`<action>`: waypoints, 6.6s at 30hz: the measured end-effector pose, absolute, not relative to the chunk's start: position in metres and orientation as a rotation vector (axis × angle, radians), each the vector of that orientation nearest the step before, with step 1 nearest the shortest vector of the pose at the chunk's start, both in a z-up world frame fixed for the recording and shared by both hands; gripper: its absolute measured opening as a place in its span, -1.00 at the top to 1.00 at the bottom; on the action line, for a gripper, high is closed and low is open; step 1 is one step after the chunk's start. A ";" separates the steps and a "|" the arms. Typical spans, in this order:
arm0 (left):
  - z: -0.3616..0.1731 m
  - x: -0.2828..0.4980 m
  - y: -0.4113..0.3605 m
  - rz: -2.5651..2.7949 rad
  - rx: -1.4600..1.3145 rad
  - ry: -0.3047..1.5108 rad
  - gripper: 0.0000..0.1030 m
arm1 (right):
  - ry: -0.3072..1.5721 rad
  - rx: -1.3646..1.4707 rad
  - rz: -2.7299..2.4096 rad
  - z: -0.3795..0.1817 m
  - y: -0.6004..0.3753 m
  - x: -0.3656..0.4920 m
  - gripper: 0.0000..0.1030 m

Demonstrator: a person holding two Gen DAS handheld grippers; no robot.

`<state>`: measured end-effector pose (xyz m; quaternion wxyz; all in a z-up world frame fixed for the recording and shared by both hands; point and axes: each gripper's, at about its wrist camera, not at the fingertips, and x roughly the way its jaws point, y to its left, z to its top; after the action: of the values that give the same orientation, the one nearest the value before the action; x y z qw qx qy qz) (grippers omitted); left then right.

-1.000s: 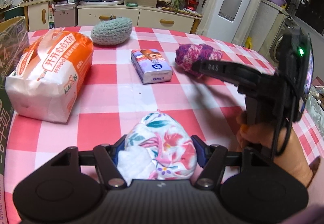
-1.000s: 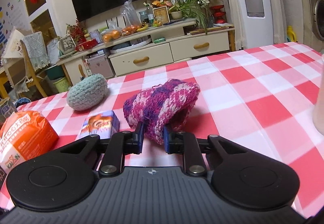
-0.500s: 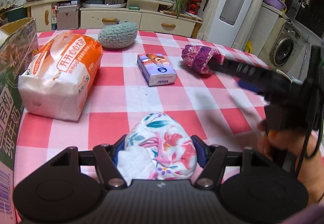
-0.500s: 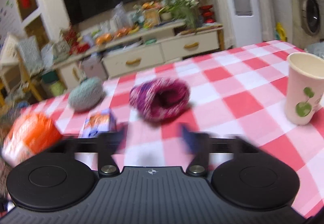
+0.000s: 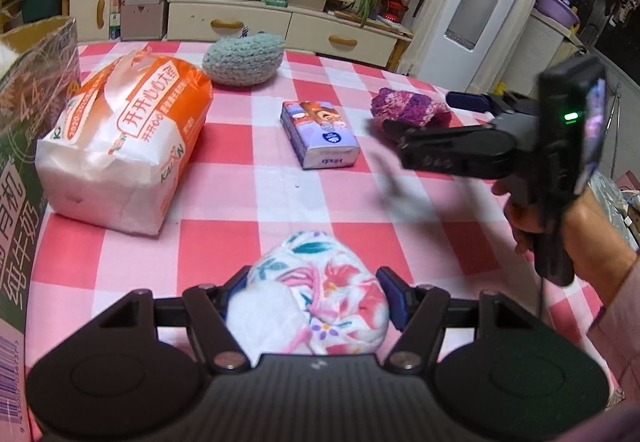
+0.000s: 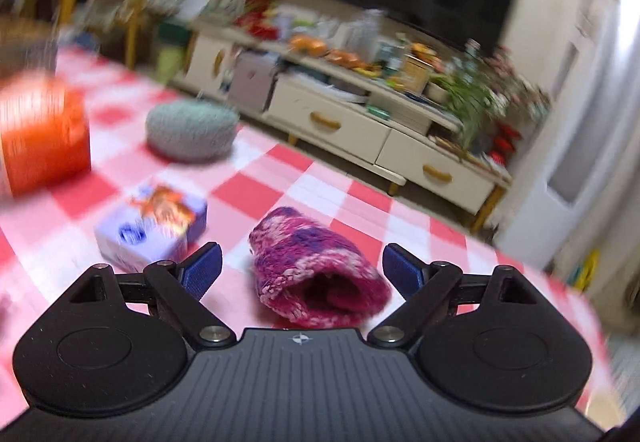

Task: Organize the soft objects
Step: 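Lift floral pouch and purple hat and carry both over the box, then open both tools to drop floral pouch and purple hat into the box, then move left tool to grey-green knit pouch while right tool moves to tissue pack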

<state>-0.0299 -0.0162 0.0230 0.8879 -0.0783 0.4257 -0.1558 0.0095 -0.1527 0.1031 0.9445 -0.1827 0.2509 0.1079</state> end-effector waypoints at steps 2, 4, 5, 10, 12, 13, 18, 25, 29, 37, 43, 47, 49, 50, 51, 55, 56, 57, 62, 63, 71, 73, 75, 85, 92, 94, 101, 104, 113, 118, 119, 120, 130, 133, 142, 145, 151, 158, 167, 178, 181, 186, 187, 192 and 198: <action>0.022 -0.028 -0.016 -0.321 -0.174 0.895 -0.26 | 0.526 -0.468 0.223 0.094 -0.143 0.021 -1.00; 0.021 -0.026 -0.017 -0.320 -0.173 0.895 -0.26 | 0.548 -0.525 0.244 0.086 -0.138 0.032 -1.00; 0.021 -0.025 -0.018 -0.321 -0.172 0.896 -0.26 | 0.545 -0.546 0.242 0.083 -0.136 0.035 -1.00; 0.021 -0.023 -0.018 -0.323 -0.177 0.901 -0.26 | 0.532 -0.549 0.216 0.080 -0.140 0.043 -0.50; 0.021 -0.023 -0.018 -0.321 -0.175 0.900 -0.26 | 0.535 -0.514 0.202 0.084 -0.146 0.045 -0.33; 0.021 -0.023 -0.018 -0.322 -0.173 0.900 -0.26 | 0.536 -0.485 0.196 0.087 -0.149 0.046 -0.21; 0.025 -0.026 -0.016 -0.320 -0.169 0.890 -0.26 | 0.549 -0.365 0.159 0.091 -0.148 0.036 0.09; 0.040 -0.032 -0.009 -0.333 -0.186 0.836 -0.25 | 0.589 -0.057 0.139 0.091 -0.153 0.020 0.16; 0.041 -0.033 -0.006 -0.343 -0.173 0.827 -0.25 | 0.606 0.129 0.140 0.090 -0.158 0.001 0.16; 0.020 -0.040 -0.008 -0.346 -0.115 0.862 -0.29 | 0.617 0.406 0.152 0.087 -0.170 -0.041 0.16; 0.010 -0.045 -0.021 -0.381 -0.044 0.854 -0.25 | 0.611 0.468 0.158 0.099 -0.172 -0.065 0.16; 0.010 -0.048 -0.025 -0.396 -0.015 0.826 -0.18 | 0.599 0.473 0.159 0.104 -0.171 -0.073 0.15; 0.010 -0.049 -0.023 -0.401 -0.025 0.826 -0.16 | 0.594 0.474 0.156 0.104 -0.171 -0.074 0.15; 0.011 -0.049 -0.022 -0.404 -0.031 0.827 -0.16 | 0.592 0.475 0.153 0.104 -0.170 -0.074 0.15; 0.011 -0.049 -0.022 -0.407 -0.034 0.825 -0.15 | 0.591 0.478 0.150 0.104 -0.171 -0.075 0.15; 0.019 -0.055 -0.018 -0.421 -0.047 0.802 -0.15 | 0.593 0.485 0.140 0.108 -0.170 -0.084 0.15; 0.022 -0.056 -0.017 -0.424 -0.054 0.795 -0.15 | 0.594 0.486 0.137 0.110 -0.169 -0.085 0.15; 0.026 -0.057 -0.015 -0.426 -0.061 0.786 -0.15 | 0.594 0.488 0.136 0.111 -0.168 -0.087 0.15; 0.044 -0.063 -0.001 -0.429 -0.103 0.751 -0.15 | 0.587 0.496 0.140 0.117 -0.163 -0.089 0.15; 0.048 -0.064 0.002 -0.430 -0.111 0.742 -0.15 | 0.585 0.503 0.142 0.119 -0.162 -0.089 0.15; 0.079 -0.069 0.032 -0.422 -0.166 0.674 -0.15 | 0.563 0.507 0.186 0.128 -0.153 -0.087 0.15; 0.084 -0.070 0.040 -0.411 -0.175 0.661 -0.15 | 0.558 0.509 0.202 0.130 -0.151 -0.085 0.15; 0.090 -0.070 0.051 -0.397 -0.186 0.645 -0.15 | 0.555 0.514 0.221 0.132 -0.148 -0.082 0.15; 0.116 -0.068 0.119 -0.270 -0.258 0.574 -0.15 | 0.532 0.516 0.357 0.140 -0.122 -0.066 0.15; 0.122 -0.064 0.181 -0.107 -0.317 0.538 -0.15 | 0.562 0.513 0.498 0.139 -0.088 -0.054 0.14; 0.120 -0.061 0.197 -0.063 -0.333 0.539 -0.15 | 0.581 0.518 0.545 0.137 -0.078 -0.051 0.14; 0.110 -0.052 0.227 0.036 -0.379 0.570 -0.15 | 0.651 0.489 0.666 0.125 -0.044 -0.046 0.13; 0.107 -0.051 0.231 0.053 -0.382 0.585 -0.16 | 0.688 0.476 0.690 0.118 -0.039 -0.043 0.12; 0.100 -0.051 0.239 0.076 -0.387 0.618 -0.17 | 0.748 0.414 0.698 0.110 -0.027 -0.047 0.00; 0.100 -0.050 0.239 0.086 -0.385 0.629 -0.25 | 0.757 0.336 0.687 0.120 -0.012 -0.045 -0.46; 0.102 -0.051 0.239 0.087 -0.387 0.625 -0.31 | 0.749 0.321 0.679 0.122 -0.013 -0.044 -0.61; 0.103 -0.051 0.239 0.086 -0.390 0.618 -0.34 | 0.740 0.313 0.675 0.123 -0.014 -0.046 -0.69; 0.111 -0.052 0.226 0.075 -0.383 0.584 -0.50 | 0.603 0.324 0.593 0.132 -0.039 -0.050 -0.92; 0.111 -0.051 0.220 0.068 -0.377 0.585 -0.51 | 0.582 0.329 0.539 0.129 -0.056 -0.054 -0.93; 0.111 -0.047 0.194 0.030 -0.333 0.594 -0.60 | 0.546 0.319 0.443 0.123 -0.083 -0.064 -0.95; 0.111 -0.046 0.183 0.013 -0.314 0.601 -0.61 | 0.542 0.308 0.424 0.121 -0.092 -0.067 -0.95; 0.114 -0.046 0.159 -0.015 -0.267 0.584 -0.77 | 0.542 0.316 0.391 0.117 -0.104 -0.067 -0.96; 0.118 -0.047 0.127 -0.061 -0.192 0.551 -0.78 | 0.544 0.343 0.331 0.110 -0.120 -0.066 -0.96; 0.113 -0.044 0.100 -0.096 -0.135 0.557 -0.79 | 0.546 0.347 0.197 0.086 -0.151 -0.050 -0.96; 0.100 -0.036 0.071 -0.111 -0.063 0.593 -0.82 | 0.555 0.174 0.119 0.052 -0.169 0.011 -0.96; 0.097 -0.033 0.062 -0.109 -0.038 0.598 -0.82 | 0.566 0.131 0.136 0.048 -0.167 0.029 -0.96; 0.091 -0.030 0.045 -0.109 0.020 0.595 -0.83 | 0.577 0.043 0.171 0.042 -0.161 0.050 -0.96; 0.090 -0.029 0.042 -0.107 0.031 0.592 -0.84 | 0.576 0.020 0.168 0.041 -0.159 0.053 -0.96; 0.087 -0.027 0.025 -0.104 0.064 0.565 -0.89 | 0.594 0.004 0.170 0.035 -0.159 0.069 -0.80; 0.086 -0.021 0.007 -0.098 0.092 0.535 -0.90 | 0.635 0.025 0.200 0.029 -0.164 0.080 -0.28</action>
<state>-0.0215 0.0073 0.0860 0.9621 0.0452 0.2643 -0.0486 0.0800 -0.1641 0.0290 0.9451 0.0121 0.3114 0.0979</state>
